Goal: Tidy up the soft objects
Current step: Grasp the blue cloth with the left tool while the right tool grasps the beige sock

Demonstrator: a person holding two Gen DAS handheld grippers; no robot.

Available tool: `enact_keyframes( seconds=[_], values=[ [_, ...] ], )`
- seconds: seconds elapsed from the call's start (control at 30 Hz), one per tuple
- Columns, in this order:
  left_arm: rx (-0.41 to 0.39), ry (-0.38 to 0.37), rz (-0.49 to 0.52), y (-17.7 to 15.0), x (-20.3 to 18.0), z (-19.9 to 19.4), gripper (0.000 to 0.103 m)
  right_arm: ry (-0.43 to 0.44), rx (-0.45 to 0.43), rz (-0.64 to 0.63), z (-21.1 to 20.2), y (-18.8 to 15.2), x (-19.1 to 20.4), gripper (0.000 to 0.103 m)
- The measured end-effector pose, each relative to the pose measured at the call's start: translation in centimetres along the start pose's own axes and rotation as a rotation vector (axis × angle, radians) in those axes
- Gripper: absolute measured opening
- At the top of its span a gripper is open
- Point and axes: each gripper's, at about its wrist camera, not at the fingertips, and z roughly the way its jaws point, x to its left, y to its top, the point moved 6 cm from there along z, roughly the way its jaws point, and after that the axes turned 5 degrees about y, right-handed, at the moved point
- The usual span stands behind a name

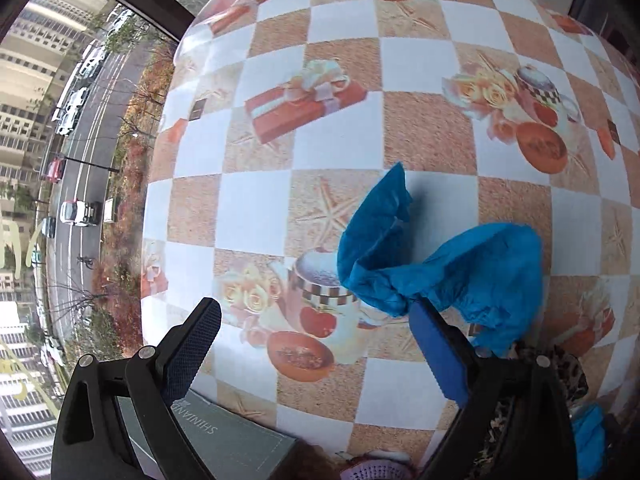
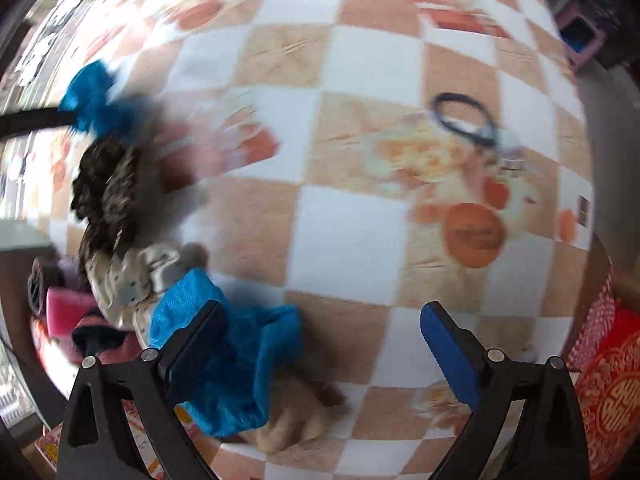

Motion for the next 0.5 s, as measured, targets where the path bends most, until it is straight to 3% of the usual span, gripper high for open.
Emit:
enact_keyframes(
  seconds=[0.1,0.2,0.5],
  values=[
    [-0.007,-0.075,-0.06,-0.2,1.4,-1.0,0.097,0.033,-0.06,0.113,-2.1,0.3,-3.8,0.098],
    [-0.001,-0.146,-0.068,-0.4,0.9,-1.5,0.097,0.107,-0.099,0.147,-3.5,-0.4,-5.0,0.098],
    [0.008,-0.142,0.024,1.3,-5.3,-0.6,0.097,0.209,-0.077,0.004,-2.1,0.6,1.6,0.098]
  ],
)
